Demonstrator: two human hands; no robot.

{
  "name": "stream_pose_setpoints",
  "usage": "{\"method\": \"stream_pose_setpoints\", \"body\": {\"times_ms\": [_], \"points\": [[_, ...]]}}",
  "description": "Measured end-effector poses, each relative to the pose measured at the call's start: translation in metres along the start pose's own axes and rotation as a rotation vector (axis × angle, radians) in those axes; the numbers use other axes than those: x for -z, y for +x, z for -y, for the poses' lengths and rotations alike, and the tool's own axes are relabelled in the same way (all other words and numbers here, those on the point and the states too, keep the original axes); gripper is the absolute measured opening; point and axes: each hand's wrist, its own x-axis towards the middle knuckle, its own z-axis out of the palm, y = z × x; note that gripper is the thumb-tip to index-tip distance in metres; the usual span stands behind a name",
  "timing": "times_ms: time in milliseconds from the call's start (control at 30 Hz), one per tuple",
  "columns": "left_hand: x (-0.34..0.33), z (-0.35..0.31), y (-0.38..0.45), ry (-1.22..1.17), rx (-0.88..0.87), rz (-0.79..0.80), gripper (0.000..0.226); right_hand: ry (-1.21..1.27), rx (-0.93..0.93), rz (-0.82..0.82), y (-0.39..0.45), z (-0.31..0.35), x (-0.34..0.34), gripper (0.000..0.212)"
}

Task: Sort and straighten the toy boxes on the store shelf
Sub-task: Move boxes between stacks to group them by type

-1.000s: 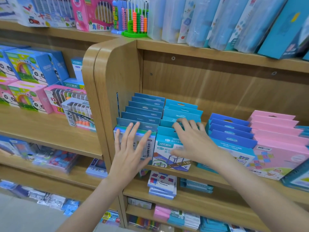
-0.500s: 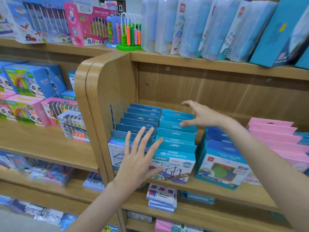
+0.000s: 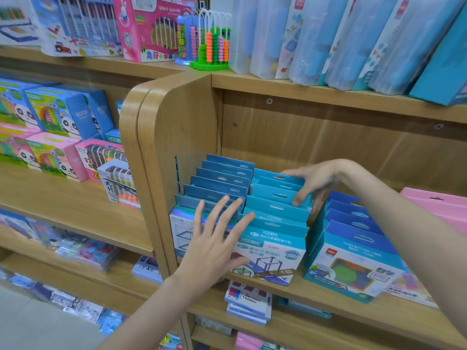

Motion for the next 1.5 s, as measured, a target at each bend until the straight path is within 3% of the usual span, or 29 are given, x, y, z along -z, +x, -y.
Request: {"method": "stream_pose_setpoints", "body": {"times_ms": [167, 367, 600, 667, 800, 967, 1200, 1367, 1500], "points": [[-0.001, 0.001, 0.002, -0.013, 0.004, 0.006, 0.094, 0.062, 0.037, 0.041, -0.001, -0.002, -0.004, 0.057], [-0.002, 0.0, 0.0, -0.027, 0.011, -0.005, 0.093, 0.067, 0.042, -0.169, 0.001, -0.003, -0.019, 0.049], [-0.001, 0.0, -0.002, -0.039, 0.009, -0.016, 0.094, 0.19, 0.073, -0.271, -0.026, -0.001, -0.026, 0.066], [-0.001, 0.0, -0.001, -0.044, 0.007, -0.018, 0.094, 0.101, 0.08, -0.295, -0.043, -0.003, -0.027, 0.072], [0.0, -0.001, -0.003, -0.05, 0.009, -0.017, 0.094, -0.322, -0.002, -0.337, -0.05, -0.009, -0.037, 0.096], [-0.001, -0.001, -0.001, -0.052, 0.011, -0.01, 0.094, -0.547, -0.09, -0.46, -0.033, -0.011, -0.061, 0.111], [-0.001, -0.001, -0.001, -0.069, 0.014, -0.03, 0.094, -0.62, -0.005, -0.71, -0.03, -0.009, -0.078, 0.098], [0.001, 0.0, -0.003, -0.078, -0.002, -0.01, 0.1, -0.569, -0.001, -0.735, -0.045, -0.014, -0.079, 0.099], [0.005, 0.003, -0.005, -0.052, -0.044, -0.001, 0.107, -0.507, 0.1, -0.84, -0.067, -0.02, -0.082, 0.081]]}}
